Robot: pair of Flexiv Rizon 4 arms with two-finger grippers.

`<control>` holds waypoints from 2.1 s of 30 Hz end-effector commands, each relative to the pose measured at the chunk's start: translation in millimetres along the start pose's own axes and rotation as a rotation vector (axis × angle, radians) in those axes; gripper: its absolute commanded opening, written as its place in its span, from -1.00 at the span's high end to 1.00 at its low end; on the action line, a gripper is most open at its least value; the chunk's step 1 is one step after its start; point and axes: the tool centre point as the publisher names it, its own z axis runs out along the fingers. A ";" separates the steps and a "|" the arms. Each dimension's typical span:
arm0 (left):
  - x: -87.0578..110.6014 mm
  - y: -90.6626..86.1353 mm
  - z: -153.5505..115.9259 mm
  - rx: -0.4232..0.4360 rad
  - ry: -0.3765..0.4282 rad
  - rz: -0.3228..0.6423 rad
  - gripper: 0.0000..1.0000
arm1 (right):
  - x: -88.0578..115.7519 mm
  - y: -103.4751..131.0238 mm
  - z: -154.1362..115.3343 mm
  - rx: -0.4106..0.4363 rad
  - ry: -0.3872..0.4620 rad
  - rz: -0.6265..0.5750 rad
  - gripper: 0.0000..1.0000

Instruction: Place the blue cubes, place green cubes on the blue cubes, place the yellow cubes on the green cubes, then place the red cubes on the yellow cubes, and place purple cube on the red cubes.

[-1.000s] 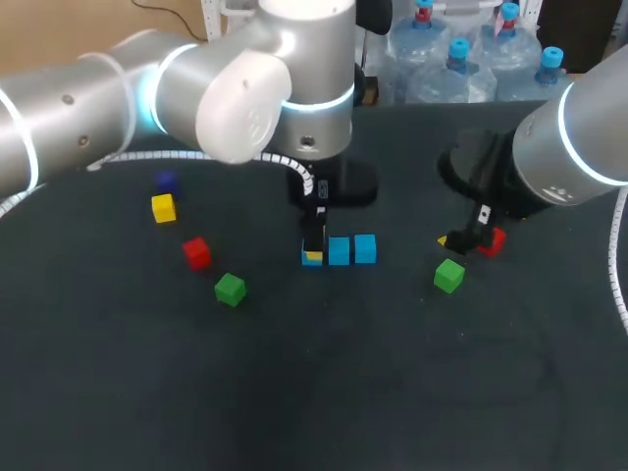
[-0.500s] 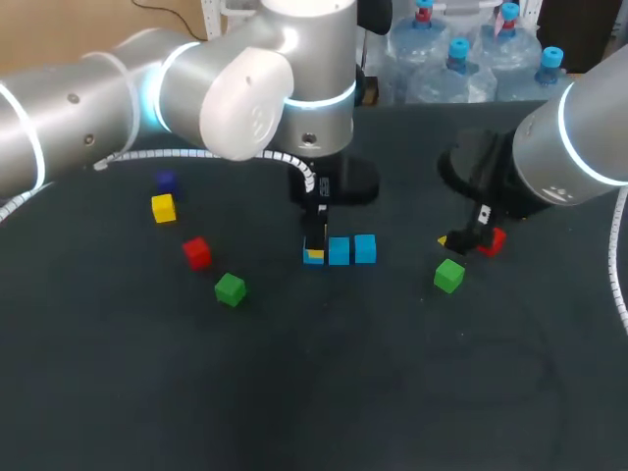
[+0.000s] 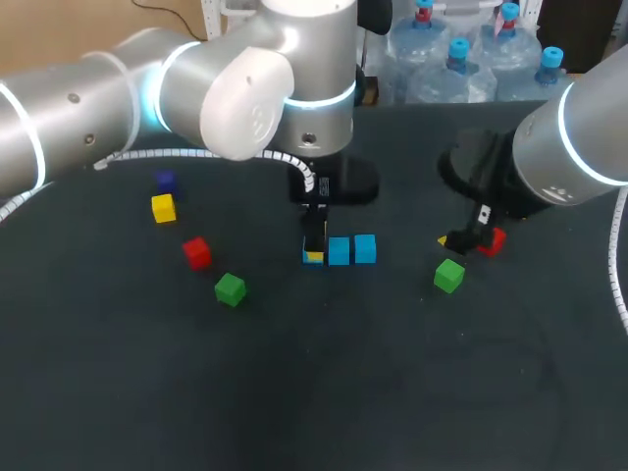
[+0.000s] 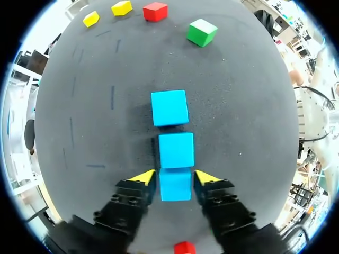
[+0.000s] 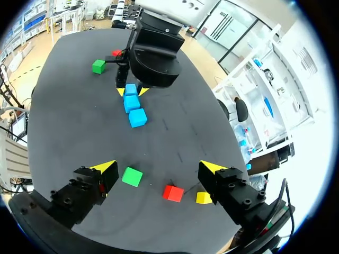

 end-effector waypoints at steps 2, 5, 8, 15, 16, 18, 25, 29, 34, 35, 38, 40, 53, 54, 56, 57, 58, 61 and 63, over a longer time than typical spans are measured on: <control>-0.2 -0.7 1.3 -0.006 0.004 0.001 -1.00 | 1.5 2.3 0.2 0.012 -0.004 0.002 -1.00; 2.0 -1.6 0.2 -0.006 0.000 -0.013 -1.00 | 1.5 2.3 0.2 0.012 -0.004 0.002 -1.00; 5.8 -3.5 -5.2 -0.014 -0.004 -0.028 -1.00 | 1.5 2.3 0.2 0.012 -0.004 0.002 -1.00; 17.4 -11.4 -20.6 -0.042 -0.025 -0.097 -1.00 | 1.5 2.3 0.2 0.012 -0.004 0.002 -1.00; 19.8 -12.9 -22.9 -0.046 -0.030 -0.105 -1.00 | 1.5 2.3 0.2 0.012 -0.004 0.002 -1.00; 23.8 -15.9 -27.0 -0.054 -0.031 -0.122 -1.00 | 1.5 2.3 0.2 0.012 -0.004 0.002 -1.00; 34.7 -30.0 -43.9 -0.083 -0.034 -0.149 -1.00 | 1.5 2.3 0.2 0.012 -0.004 0.002 -1.00; 39.9 -38.2 -50.8 -0.089 -0.023 -0.156 -1.00 | 1.5 2.3 0.2 0.012 -0.004 0.002 -1.00; 48.6 -48.8 -54.0 -0.070 0.018 -0.183 -1.00 | 1.5 2.3 0.2 0.012 -0.004 0.002 -1.00; 51.3 -51.1 -53.9 -0.065 0.024 -0.188 -1.00 | 1.5 2.3 0.2 0.012 -0.004 0.002 -1.00; 60.3 -57.3 -50.8 -0.039 0.051 -0.200 -1.00 | 1.5 2.3 0.2 0.012 -0.004 0.002 -1.00; 66.4 -61.6 -48.4 -0.023 0.063 -0.197 -1.00 | 1.5 2.3 0.2 0.012 -0.004 0.002 -1.00; 95.5 -94.1 -49.2 -0.021 0.079 -0.067 -1.00 | 1.5 2.3 0.2 0.012 -0.004 0.002 -1.00; 98.4 -97.2 -50.9 -0.021 0.061 -0.045 -1.00 | 1.5 2.3 0.2 0.012 -0.004 0.002 -1.00; 102.6 -104.0 -52.7 -0.020 0.043 0.006 -1.00 | 1.5 2.3 0.2 0.012 -0.004 0.002 -1.00; 104.6 -107.5 -53.1 -0.015 0.029 0.040 -1.00 | 1.5 2.3 0.2 0.012 -0.004 0.002 -1.00; 107.3 -110.7 -53.5 -0.009 0.013 0.060 -1.00 | 1.5 2.3 0.2 0.012 -0.004 0.002 -1.00; 117.9 -117.5 -50.3 0.011 -0.016 0.111 -1.00 | 1.5 2.3 0.2 0.012 -0.004 0.002 -1.00; 123.5 -119.3 -46.2 0.022 -0.028 0.129 -1.00 | 1.5 2.3 0.2 0.012 -0.004 0.002 -1.00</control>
